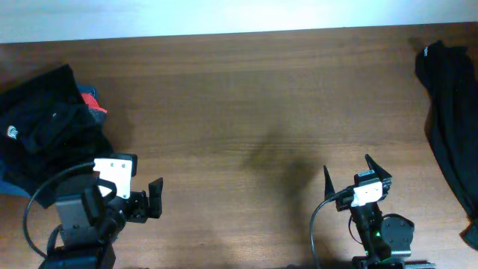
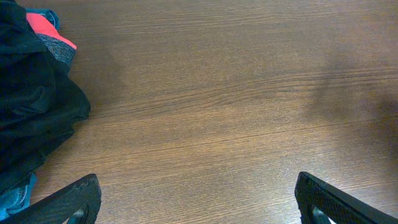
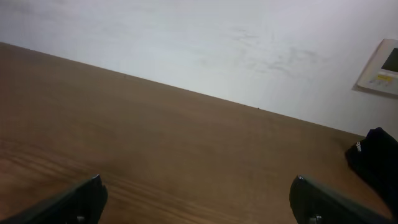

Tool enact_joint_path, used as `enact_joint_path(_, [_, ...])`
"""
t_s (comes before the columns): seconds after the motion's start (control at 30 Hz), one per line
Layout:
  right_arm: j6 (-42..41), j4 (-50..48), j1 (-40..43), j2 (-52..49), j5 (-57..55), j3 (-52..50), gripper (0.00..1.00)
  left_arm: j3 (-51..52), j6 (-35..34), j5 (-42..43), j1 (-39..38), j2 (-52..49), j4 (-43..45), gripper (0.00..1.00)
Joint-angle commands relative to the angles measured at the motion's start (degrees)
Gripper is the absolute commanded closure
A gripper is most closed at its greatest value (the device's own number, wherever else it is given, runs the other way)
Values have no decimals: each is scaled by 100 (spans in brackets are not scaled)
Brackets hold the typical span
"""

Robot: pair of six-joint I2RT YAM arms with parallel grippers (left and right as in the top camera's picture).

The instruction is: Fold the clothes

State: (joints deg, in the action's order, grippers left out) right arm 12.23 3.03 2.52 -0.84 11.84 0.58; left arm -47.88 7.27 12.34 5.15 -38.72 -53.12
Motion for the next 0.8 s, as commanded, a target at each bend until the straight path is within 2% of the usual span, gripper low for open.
enact_joint_path(0.0, [-24, 39, -42, 63, -72, -26, 1, 120, -48, -26, -13, 46, 7, 1])
enact_joint_path(0.13, [-24, 39, -42, 63, -72, -26, 1, 807, -48, -103, -13, 96, 584, 1])
enact_joint_path(0.37, [-24, 39, -42, 63, -72, -26, 1, 3132, -50, 507, -13, 780, 4708, 1])
enact_joint_path(0.47, [-22, 39, -42, 63, -72, -26, 1, 3912, -50, 490, -11, 1513, 5908, 1])
enact_joint_path(0.63, [-22, 39, -42, 63, -72, -26, 1, 4688, -50, 413, -13, 2402, 7082, 1])
enact_joint_path(0.77, [-24, 42, -42, 63, -72, -26, 1, 4736, -44, -63, -13, 2892, 7025, 1])
